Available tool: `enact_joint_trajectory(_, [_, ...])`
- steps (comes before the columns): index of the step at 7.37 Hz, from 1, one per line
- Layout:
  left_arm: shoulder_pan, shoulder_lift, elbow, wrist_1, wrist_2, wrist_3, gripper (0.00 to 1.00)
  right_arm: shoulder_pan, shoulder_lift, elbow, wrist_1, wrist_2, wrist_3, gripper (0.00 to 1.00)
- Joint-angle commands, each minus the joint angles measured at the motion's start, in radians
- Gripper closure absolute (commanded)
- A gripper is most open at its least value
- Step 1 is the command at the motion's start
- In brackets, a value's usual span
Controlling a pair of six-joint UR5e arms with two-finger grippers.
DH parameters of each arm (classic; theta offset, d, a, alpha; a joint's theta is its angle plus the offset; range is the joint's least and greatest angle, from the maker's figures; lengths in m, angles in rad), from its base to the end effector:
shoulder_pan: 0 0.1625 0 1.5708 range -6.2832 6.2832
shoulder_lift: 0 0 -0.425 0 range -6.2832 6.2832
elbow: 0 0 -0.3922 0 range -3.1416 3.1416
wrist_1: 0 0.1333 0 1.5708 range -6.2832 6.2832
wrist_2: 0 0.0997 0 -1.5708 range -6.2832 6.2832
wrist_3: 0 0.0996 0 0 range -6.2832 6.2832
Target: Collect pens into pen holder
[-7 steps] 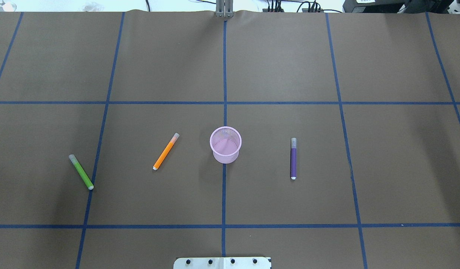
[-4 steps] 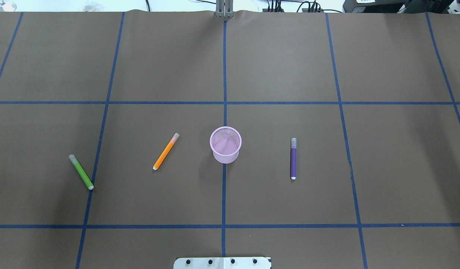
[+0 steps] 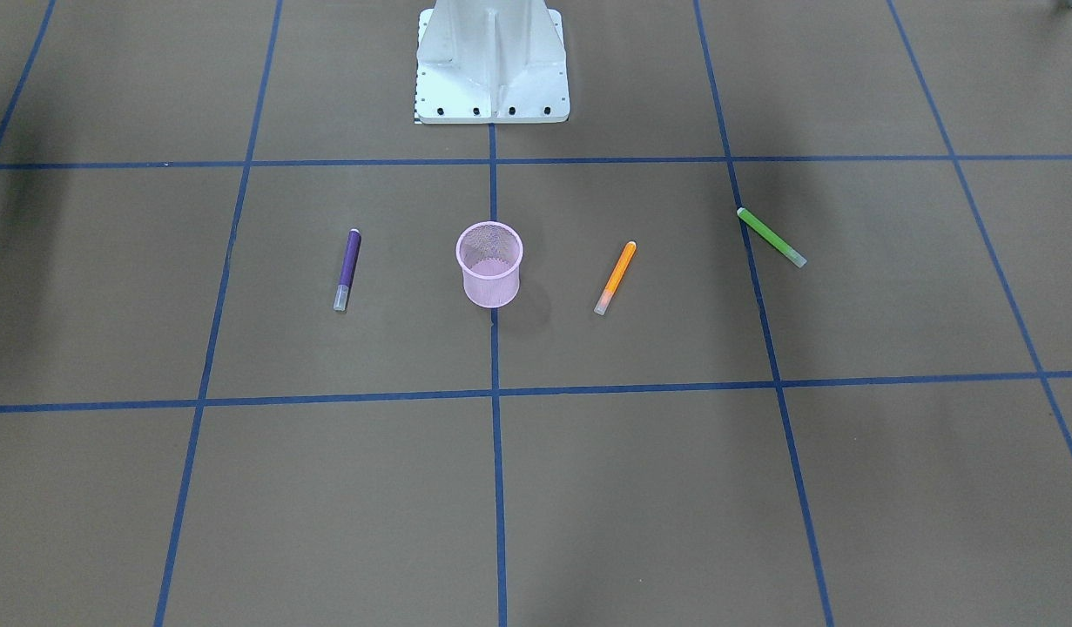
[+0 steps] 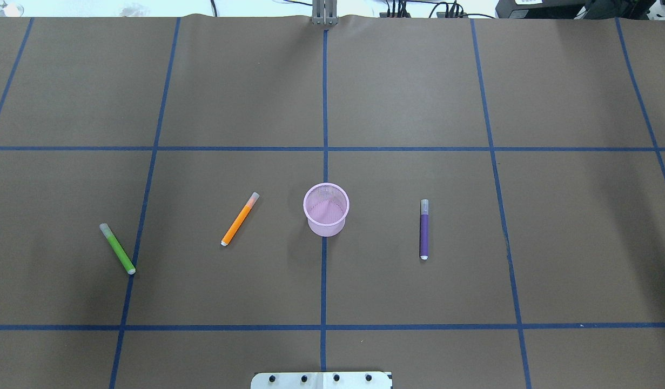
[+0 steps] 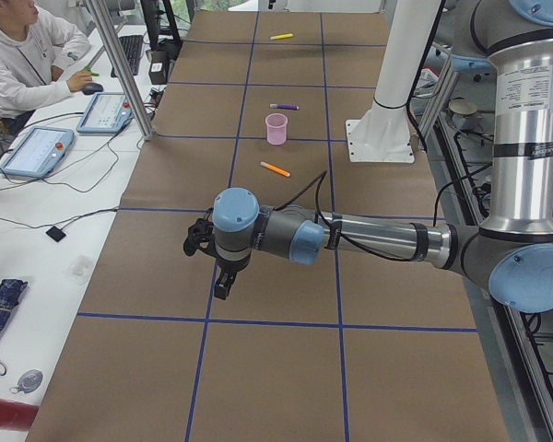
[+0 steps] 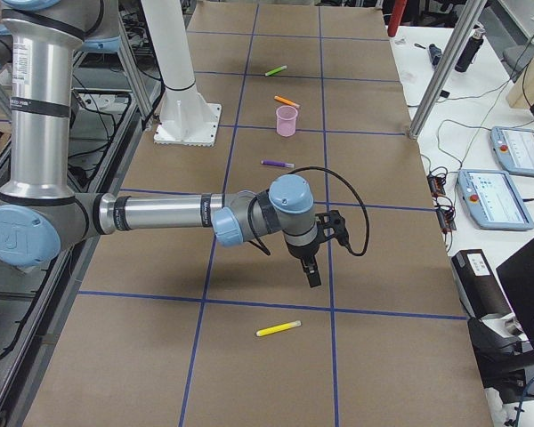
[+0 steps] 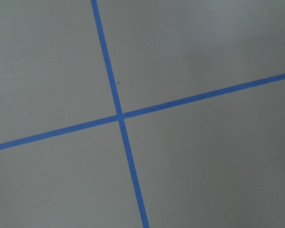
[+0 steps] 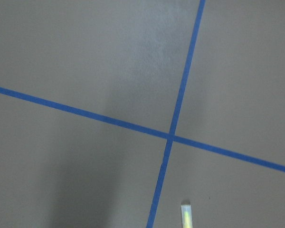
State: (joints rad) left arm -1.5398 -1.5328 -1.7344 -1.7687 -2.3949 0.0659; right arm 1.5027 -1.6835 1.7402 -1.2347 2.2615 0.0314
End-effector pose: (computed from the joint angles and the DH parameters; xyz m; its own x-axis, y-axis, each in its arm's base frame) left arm -0.0450 -0.4906 0.5705 0.6683 0.3161 -0.6734 -0.0736 0.9289 0.3630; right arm 0.0380 -0.4689 0.5953 0.7540 -0.2667 0.6003 0.0392 0.9305 0.3641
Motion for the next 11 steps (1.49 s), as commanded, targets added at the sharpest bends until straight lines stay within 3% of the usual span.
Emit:
enact_joint_trajectory(1, [0.000,-0.052,0.016,-0.060,-0.007,0.000,0.00,-0.001,0.018,-0.115,0.117,0.001,0.001,0.00])
enact_joint_trajectory(2, [0.000,-0.050,0.015,-0.080,-0.006,0.000,0.00,-0.001,0.030,-0.196,0.182,0.001,-0.007,0.00])
enact_joint_trajectory(4, [0.000,-0.040,0.013,-0.139,-0.007,-0.004,0.00,-0.012,0.027,-0.386,0.418,0.003,0.028,0.00])
enact_joint_trajectory(5, [0.000,-0.040,0.007,-0.149,-0.007,-0.035,0.00,-0.024,0.024,-0.431,0.485,0.001,0.092,0.00])
enact_joint_trajectory(9, [0.001,-0.044,0.016,-0.233,-0.004,-0.116,0.00,-0.209,0.022,-0.540,0.684,-0.112,0.315,0.05])
enact_joint_trajectory(11, [0.001,-0.049,0.018,-0.233,-0.003,-0.116,0.00,-0.211,0.019,-0.557,0.695,-0.109,0.317,0.23])
